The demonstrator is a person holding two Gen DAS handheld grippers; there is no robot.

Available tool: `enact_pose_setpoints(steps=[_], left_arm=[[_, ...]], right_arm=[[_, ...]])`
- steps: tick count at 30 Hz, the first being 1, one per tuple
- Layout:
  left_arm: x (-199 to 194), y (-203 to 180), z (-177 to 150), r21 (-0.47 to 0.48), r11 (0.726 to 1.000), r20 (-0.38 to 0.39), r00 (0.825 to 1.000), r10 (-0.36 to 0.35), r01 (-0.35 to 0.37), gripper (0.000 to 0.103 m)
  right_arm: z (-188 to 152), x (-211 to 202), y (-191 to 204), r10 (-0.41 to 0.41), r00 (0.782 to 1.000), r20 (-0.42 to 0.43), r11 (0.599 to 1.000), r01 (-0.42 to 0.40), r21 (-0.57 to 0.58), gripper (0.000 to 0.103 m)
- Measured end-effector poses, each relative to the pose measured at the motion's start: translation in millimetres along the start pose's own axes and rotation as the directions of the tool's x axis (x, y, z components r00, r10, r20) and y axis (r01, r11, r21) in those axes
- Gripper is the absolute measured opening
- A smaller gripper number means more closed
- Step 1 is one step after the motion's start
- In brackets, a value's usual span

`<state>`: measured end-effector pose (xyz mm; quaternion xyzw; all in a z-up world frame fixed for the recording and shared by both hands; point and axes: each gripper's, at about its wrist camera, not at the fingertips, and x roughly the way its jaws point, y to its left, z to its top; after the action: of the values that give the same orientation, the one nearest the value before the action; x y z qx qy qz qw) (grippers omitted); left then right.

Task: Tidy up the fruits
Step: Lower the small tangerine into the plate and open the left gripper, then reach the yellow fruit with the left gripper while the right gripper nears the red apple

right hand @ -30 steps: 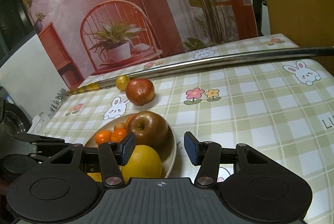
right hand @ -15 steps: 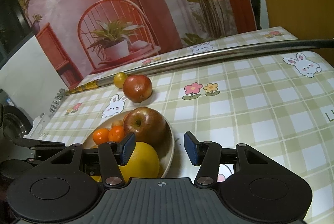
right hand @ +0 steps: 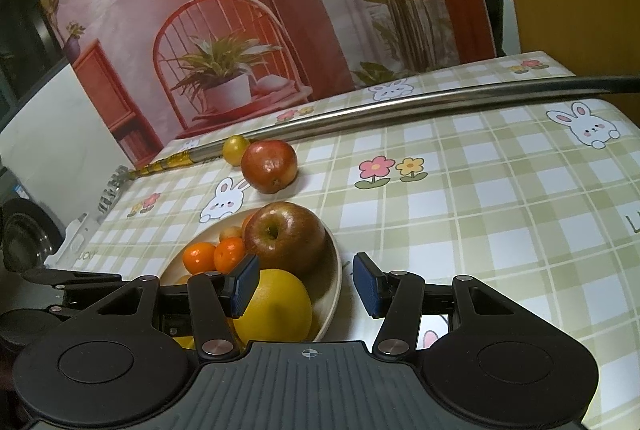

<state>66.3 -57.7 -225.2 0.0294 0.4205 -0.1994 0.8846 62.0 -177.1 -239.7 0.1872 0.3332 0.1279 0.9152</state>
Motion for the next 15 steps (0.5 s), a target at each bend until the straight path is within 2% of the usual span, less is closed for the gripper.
enact_pose_setpoints(steps=[15], left_arm=[[-21,13,-5,-0.08,0.996,0.079,0.995,0.054,-0.047,0.037]], right_arm=[[1,0,1,0.0,1.0,0.004,1.0,0.0,-0.007,0.048]])
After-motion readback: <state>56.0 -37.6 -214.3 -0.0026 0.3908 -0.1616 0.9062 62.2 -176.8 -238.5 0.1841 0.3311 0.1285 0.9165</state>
